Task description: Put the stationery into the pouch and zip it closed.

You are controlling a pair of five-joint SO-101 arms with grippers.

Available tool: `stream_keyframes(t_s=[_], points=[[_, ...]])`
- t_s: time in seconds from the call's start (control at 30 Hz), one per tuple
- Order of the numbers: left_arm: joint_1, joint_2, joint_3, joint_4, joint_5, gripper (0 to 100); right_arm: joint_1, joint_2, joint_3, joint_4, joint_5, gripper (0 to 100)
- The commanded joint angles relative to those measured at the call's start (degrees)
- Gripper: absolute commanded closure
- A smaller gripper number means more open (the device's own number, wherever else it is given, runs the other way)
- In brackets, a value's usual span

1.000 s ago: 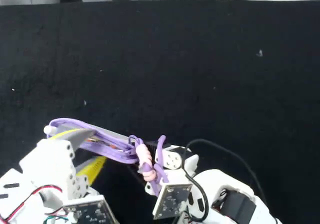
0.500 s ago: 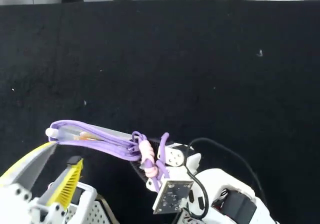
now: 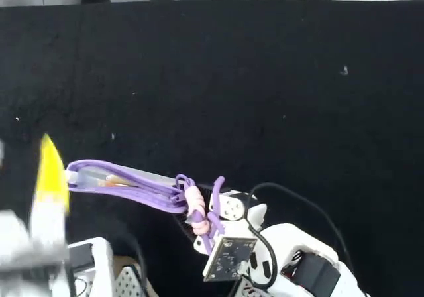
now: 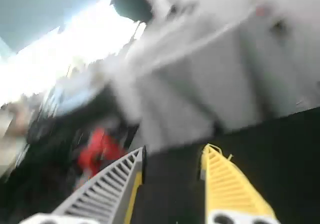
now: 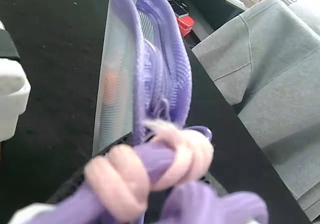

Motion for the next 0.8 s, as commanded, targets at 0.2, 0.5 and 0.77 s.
stream_keyframes(t_s=[0.2,0.5,0.77], points=[[-14.9,4.31,18.77,0.7,14.59,78,0.97,-7.16,0.22,0.26,-1.93,98.8],[7.6,-13.1,31.69,0.35,33.67,78,0.97,-7.16,-0.31,0.26,-1.93,98.8],[16.92,-22.95,39.78,-7.82,34.73,78,0.97,-7.16,-0.04,0.53,-1.93,98.8]])
